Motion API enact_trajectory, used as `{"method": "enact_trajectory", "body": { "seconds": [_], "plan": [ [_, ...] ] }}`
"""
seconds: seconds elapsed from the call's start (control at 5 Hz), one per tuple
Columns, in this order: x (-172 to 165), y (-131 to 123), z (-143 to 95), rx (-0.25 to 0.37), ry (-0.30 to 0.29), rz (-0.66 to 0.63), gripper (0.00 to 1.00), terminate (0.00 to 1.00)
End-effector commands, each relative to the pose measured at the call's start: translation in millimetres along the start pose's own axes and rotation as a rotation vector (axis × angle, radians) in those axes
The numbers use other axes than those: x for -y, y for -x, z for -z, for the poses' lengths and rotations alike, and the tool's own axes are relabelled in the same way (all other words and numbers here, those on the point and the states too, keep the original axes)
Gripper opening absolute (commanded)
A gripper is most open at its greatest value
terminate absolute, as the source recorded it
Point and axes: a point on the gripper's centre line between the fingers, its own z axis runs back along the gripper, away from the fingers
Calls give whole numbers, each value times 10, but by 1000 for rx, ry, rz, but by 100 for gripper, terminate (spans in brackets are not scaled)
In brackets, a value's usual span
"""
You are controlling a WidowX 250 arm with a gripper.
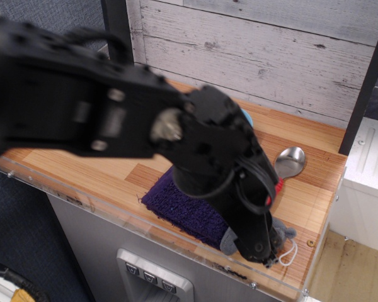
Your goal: Place the gray object on the left edge of the table.
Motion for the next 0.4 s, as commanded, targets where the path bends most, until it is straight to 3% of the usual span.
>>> {"method": "enact_trajectory", "body": {
  "seconds": [0.0, 0.2],
  "plan": [
    [-85, -44, 233, 17, -12, 14, 100, 0],
    [-66, -8, 313, 0, -8, 27, 100, 0]
  ]
}}
